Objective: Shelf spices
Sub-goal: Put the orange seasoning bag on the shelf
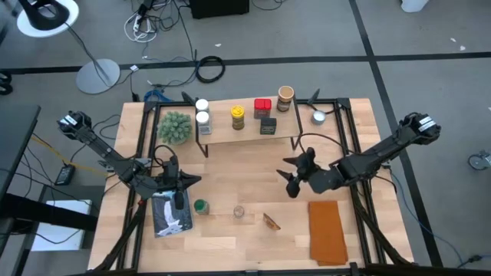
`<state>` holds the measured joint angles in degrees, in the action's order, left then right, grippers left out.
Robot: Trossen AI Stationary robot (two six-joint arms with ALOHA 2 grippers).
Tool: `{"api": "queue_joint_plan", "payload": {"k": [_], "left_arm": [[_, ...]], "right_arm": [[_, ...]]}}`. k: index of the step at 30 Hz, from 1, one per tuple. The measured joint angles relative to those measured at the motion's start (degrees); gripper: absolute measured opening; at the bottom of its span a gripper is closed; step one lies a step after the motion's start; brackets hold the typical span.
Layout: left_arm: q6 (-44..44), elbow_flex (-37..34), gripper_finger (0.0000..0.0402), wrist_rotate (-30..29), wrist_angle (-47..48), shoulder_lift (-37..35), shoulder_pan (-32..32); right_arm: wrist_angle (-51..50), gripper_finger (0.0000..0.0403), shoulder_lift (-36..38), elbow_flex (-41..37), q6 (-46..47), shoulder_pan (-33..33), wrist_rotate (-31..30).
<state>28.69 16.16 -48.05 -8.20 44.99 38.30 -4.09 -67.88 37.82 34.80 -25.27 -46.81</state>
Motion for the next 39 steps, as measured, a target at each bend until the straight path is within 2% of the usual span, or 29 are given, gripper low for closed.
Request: {"api": "queue_joint_plan", "payload": {"k": [7, 10, 18, 24, 27, 32, 39], "left_arm": [[0.04, 0.0, 0.0001, 0.0, 0.01, 0.0, -0.01], [0.04, 0.0, 0.0001, 0.02, 0.11, 0.01, 0.0], [0.43, 0.0, 0.0001, 0.02, -0.05, 0.0, -0.02], [0.5, 0.0, 0.0001, 0.03, -0.1, 0.0, -0.02], [0.52, 0.0, 0.0001, 0.04, -0.12, 0.0, -0.02], [0.55, 0.0, 0.0001, 0.04, -0.21, 0.01, -0.01], [0.63, 0.0, 0.0001, 0.07, -0.24, 0.01, -0.02]], "right_arm": [[2.94, 0.0237, 0.0, 0.0, 3.13, -1.4, 21.38], [2.86, 0.0227, 0.0, 0.0, 4.62, -3.37, 26.64], [1.17, 0.019, 0.02, 0.3, 8.51, -8.33, 27.36], [-17.1, 0.0148, 0.02, 6.34, 15.59, -12.43, 25.02], [-22.47, 0.013, 0.02, 10.17, 18.1, -14.04, 24.99], [-24.54, 0.0109, -1.58, 14.47, 18.12, -15.98, 24.9], [-25.19, 0.0096, -7.73, 13.97, 21.8, -16.02, 29.46]]}}
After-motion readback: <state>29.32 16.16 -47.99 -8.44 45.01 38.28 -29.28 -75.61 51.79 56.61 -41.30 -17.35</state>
